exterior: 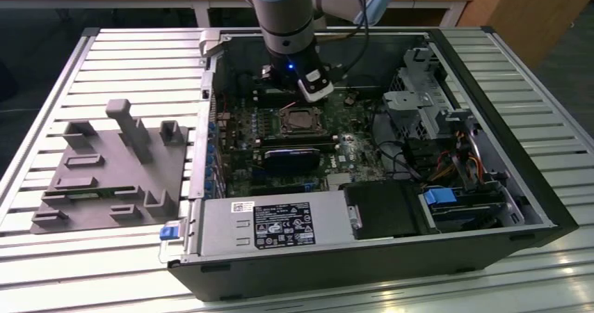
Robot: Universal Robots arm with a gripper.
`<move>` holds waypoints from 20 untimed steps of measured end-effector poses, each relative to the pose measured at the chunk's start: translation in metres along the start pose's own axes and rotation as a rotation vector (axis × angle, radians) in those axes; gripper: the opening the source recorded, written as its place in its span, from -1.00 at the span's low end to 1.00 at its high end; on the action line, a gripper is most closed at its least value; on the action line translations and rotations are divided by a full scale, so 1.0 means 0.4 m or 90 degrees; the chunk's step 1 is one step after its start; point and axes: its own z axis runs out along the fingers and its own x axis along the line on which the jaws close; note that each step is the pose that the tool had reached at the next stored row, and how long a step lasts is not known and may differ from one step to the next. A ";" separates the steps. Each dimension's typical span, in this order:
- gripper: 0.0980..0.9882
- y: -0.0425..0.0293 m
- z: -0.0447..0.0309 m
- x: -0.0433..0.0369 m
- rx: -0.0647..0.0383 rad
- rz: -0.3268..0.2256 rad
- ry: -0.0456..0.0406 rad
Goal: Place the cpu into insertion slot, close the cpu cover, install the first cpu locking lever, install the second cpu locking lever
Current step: 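Install the first cpu locking lever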
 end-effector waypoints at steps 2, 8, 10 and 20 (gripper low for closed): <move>-0.99 0.000 0.002 0.000 0.001 0.007 -0.0024; -0.99 0.000 0.004 0.001 0.004 0.028 -0.0092; -0.99 0.001 0.004 0.001 0.004 0.029 -0.0093; -0.99 0.007 0.007 0.006 0.007 0.026 -0.0179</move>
